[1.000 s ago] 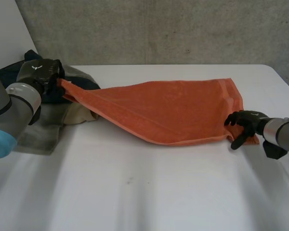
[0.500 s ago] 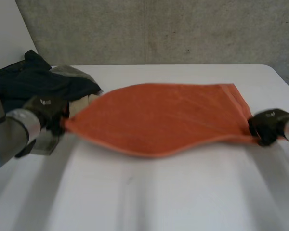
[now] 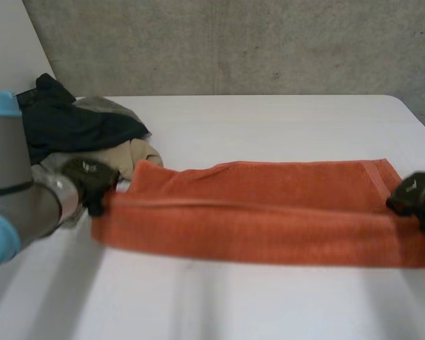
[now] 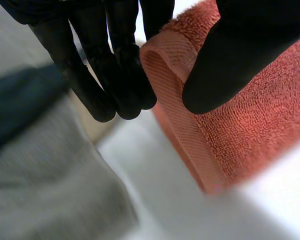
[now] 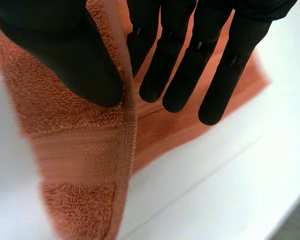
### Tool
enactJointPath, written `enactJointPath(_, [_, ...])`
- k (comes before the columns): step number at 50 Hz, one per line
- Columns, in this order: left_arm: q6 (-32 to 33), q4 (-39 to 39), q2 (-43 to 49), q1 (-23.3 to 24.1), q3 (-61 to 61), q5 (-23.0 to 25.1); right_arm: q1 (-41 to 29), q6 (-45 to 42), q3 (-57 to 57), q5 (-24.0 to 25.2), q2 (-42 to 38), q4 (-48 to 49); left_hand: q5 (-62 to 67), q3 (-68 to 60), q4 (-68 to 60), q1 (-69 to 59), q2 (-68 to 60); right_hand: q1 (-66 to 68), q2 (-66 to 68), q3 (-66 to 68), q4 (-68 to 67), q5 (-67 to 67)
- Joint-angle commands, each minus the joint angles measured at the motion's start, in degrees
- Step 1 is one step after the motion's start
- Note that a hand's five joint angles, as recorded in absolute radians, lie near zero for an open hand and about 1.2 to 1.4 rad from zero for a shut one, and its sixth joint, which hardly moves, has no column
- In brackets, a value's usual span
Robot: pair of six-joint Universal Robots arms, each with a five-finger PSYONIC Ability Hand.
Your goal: Fold the laundry.
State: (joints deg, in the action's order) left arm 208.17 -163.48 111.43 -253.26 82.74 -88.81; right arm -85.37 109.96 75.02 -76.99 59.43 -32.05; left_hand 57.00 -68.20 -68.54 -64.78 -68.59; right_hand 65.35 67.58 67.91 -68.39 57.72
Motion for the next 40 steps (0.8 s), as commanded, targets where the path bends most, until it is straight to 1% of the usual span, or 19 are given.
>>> enactJointPath(1, [-4.44,-5.71,8.79,1.37,-19.61,-2.59,-2.61,4.03,-11.19,2.63,-4.75,13.57,13.00,-11.80,-11.46,-15.22,-11.41,14.65,12.42,12.09,-11.61,12.28])
enactJointPath(3, [-4.18,-5.36,11.95,1.54,-24.01,-3.91,-3.22,4.65,-13.05,3.07,-6.51,15.87,13.00,-11.80,-11.46,-15.22,-11.41,14.65,12.42,12.09,-11.61,12.28])
enactJointPath(4, [-4.44,-3.70,15.10,1.89,-27.51,-6.00,-3.84,5.09,-14.54,3.51,-8.43,17.97,13.00,-11.80,-11.46,-15.22,-11.41,14.65,12.42,12.09,-11.61,12.28])
enactJointPath(7, [-4.70,0.52,19.42,2.33,-32.36,-9.35,-4.63,5.09,-16.57,4.56,-11.34,20.70,13.00,-11.80,-11.46,-15.22,-11.41,14.65,12.42,12.09,-11.61,12.28])
enactJointPath(8, [-4.97,3.84,21.87,2.51,-34.64,-11.28,-4.89,5.18,-17.62,5.44,-13.27,22.45,13.00,-11.80,-11.46,-15.22,-11.41,14.65,12.42,12.09,-11.61,12.28])
enactJointPath(12, [-6.11,9.39,26.89,2.68,-38.61,-13.66,-5.33,5.44,-20.43,7.90,-18.45,26.58,13.00,-11.80,-11.46,-15.22,-11.41,14.65,12.42,12.09,-11.61,12.28])
enactJointPath(19, [-7.34,8.97,31.30,2.77,-43.01,-14.28,-5.86,7.20,-24.13,8.43,-24.80,33.27,13.00,-11.80,-11.46,-15.22,-11.41,14.65,12.42,12.09,-11.61,12.28])
enactJointPath(23, [-7.96,7.74,32.36,3.21,-44.86,-14.02,-5.95,10.45,-25.45,8.43,-26.56,37.40,13.00,-11.80,-11.46,-15.22,-11.41,14.65,12.42,12.09,-11.61,12.28])
enactJointPath(27, [-8.13,5.46,32.88,3.74,-45.83,-14.02,-6.13,15.45,-25.98,8.35,-27.52,42.94,13.00,-11.80,-11.46,-15.22,-11.41,14.65,12.42,12.09,-11.61,12.28])
enactJointPath(28, [-7.96,4.67,32.97,3.91,-45.83,-14.02,-6.30,17.55,-26.07,8.08,-27.87,45.21,13.00,-11.80,-11.46,-15.22,-11.41,0.97,-1.25,-1.58,2.07,-1.39])
enactJointPath(29, [-7.96,4.23,32.97,3.92,-45.74,-13.93,-6.39,18.44,-26.15,7.91,-27.96,45.84,13.00,-11.80,-11.46,-15.22,-11.41,-17.65,-19.88,-20.21,20.69,-20.02])
enactJointPath(30, [-7.96,3.96,32.97,4.00,-45.65,-13.85,-6.48,19.23,-26.24,7.73,-28.14,46.72,12.52,-11.32,-10.98,-14.74,-10.93,-41.81,-44.04,-44.37,44.85,-44.18])
enactJointPath(31, [-7.87,3.52,32.89,4.26,-45.56,-14.11,-6.65,20.11,-26.33,7.38,-28.23,47.42,-25.96,27.15,27.50,23.73,27.54,-55.35,-57.58,-57.91,58.39,-57.72])
enactJointPath(32, [-7.87,3.26,32.89,4.44,-45.48,-14.20,-7.00,21.34,-26.16,6.42,-28.05,48.21,-53.15,54.35,54.69,50.93,54.74,-55.35,-57.58,-57.91,58.39,-57.72])
enactJointPath(33, [-7.87,3.26,32.71,4.62,-45.39,-14.46,-7.01,21.79,-25.98,5.89,-27.79,48.22,-57.00,58.20,58.54,54.78,58.59,-55.35,-57.58,-57.91,58.39,-57.72])
enactJointPath(36, [-8.31,3.34,31.57,5.41,-44.95,-15.60,-6.92,23.37,-25.02,4.31,-25.34,46.21,-57.00,58.20,58.54,54.78,58.59,-55.35,-57.58,-57.91,58.39,-57.72])
enactJointPath(38, [-8.48,3.34,30.61,5.58,-44.42,-16.04,-6.57,24.69,-24.14,4.04,-23.32,43.49,-57.00,58.20,58.54,54.78,58.59,-55.35,-57.58,-57.91,58.39,-57.72])
enactJointPath(40, [-8.83,3.34,28.67,5.67,-42.93,-16.13,-5.60,27.41,-22.91,4.13,-19.98,37.96,-57.00,58.20,58.54,54.78,58.59,-55.35,-57.58,-57.91,58.39,-57.72])
